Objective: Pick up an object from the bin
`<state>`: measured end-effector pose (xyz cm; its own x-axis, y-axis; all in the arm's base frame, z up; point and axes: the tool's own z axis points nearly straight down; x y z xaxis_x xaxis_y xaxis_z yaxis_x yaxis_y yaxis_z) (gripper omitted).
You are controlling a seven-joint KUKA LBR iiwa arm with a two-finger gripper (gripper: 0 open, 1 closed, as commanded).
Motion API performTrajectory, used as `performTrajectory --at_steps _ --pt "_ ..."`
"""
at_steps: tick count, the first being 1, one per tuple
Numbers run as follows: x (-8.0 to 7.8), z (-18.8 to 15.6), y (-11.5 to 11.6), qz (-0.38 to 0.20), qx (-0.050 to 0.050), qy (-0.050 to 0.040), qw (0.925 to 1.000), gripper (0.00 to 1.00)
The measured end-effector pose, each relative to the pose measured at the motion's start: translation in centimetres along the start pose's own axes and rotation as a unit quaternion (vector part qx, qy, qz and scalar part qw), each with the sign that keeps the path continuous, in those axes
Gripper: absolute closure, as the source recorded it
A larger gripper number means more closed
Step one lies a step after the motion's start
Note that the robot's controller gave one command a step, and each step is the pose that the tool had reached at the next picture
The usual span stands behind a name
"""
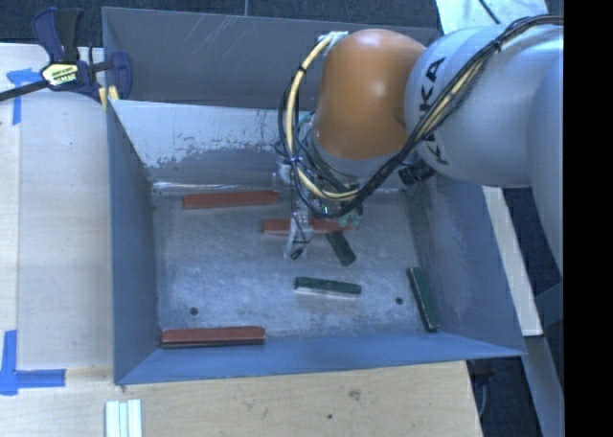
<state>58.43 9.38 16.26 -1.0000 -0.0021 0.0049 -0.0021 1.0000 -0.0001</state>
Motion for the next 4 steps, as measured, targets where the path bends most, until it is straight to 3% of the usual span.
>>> performTrajectory --at_steps 1,2,3,4 --pt "-1.6 9.5 -3.6 -0.062 0.000 -0.0044 0.9980 0.00" --pt "-1.6 9.2 -3.4 -0.062 0.000 -0.0053 0.9980 1.00" --pt "0.3 -4.2 -4.1 -0.070 0.001 -0.0084 0.9975 1.00" --pt "0.4 -3.7 -4.1 -0.070 0.000 -0.0041 0.9976 0.00"
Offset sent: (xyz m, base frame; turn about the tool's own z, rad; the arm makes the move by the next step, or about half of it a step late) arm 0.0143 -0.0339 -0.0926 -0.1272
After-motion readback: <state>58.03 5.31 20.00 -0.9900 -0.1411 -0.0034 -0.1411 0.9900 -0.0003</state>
